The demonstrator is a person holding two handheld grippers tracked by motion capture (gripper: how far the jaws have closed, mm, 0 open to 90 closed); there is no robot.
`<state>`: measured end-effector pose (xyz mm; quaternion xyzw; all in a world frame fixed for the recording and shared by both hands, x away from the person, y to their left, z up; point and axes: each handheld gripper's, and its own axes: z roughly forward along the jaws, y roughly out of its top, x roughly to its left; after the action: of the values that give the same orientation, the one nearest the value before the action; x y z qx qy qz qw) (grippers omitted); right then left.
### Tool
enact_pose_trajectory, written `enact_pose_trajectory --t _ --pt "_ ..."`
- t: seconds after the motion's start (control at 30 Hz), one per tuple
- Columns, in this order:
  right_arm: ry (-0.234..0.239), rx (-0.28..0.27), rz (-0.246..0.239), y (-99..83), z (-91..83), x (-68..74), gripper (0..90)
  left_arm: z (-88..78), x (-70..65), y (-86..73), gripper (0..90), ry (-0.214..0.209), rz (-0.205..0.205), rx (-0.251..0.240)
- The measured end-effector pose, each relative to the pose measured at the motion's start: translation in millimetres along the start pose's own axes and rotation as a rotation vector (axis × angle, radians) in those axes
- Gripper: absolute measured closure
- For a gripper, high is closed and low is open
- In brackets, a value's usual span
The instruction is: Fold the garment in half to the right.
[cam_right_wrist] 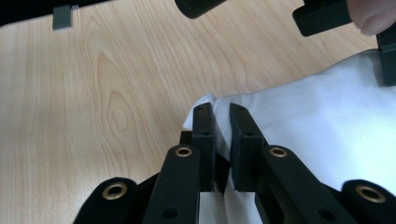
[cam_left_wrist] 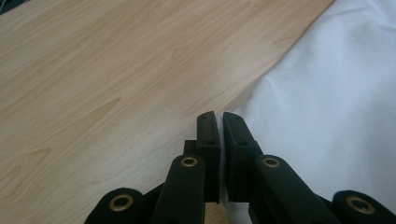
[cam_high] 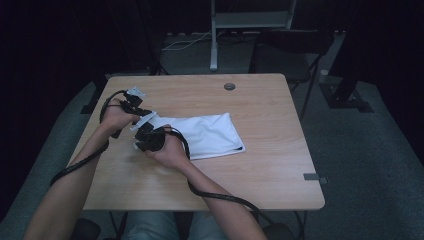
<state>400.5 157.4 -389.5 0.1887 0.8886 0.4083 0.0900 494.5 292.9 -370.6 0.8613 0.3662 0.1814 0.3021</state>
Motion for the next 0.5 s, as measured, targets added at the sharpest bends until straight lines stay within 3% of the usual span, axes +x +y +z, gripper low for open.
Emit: enact_pose_trajectory --t 0.5 --pt "0.002 -0.061 0.042 14.0 -11.2 -3.2 82.8 -14.7 5.9 11.3 86.8 0.042 -0.003 0.004"
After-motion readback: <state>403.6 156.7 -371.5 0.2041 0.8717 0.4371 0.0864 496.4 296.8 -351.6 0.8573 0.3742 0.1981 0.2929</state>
